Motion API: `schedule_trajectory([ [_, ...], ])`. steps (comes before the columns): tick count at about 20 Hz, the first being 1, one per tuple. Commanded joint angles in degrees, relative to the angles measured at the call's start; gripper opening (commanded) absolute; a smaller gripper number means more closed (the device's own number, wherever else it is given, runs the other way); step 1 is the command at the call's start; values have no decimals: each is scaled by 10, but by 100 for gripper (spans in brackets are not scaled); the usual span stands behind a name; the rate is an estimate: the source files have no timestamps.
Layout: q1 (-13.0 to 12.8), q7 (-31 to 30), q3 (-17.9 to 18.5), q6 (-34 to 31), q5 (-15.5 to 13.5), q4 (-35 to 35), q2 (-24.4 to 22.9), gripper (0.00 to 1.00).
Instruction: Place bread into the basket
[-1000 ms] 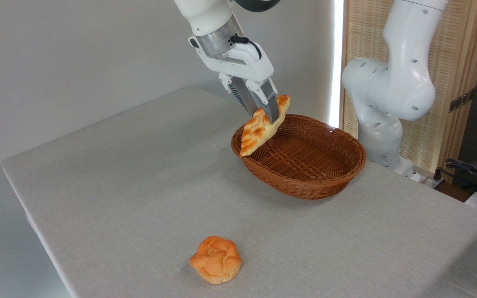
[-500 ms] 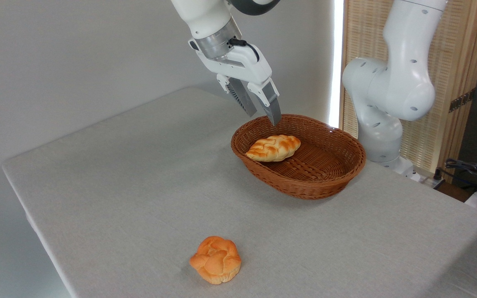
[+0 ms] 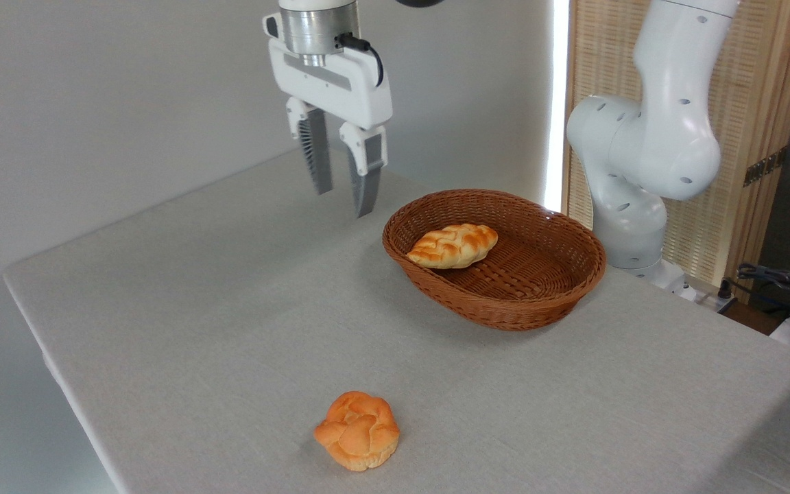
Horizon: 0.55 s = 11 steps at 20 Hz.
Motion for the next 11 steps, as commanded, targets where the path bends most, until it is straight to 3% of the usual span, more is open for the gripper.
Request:
schedule_trajectory([
  [1, 0, 73, 48, 15, -8, 42, 41, 100],
  [11, 0, 81, 74, 11, -9, 143, 124, 100],
])
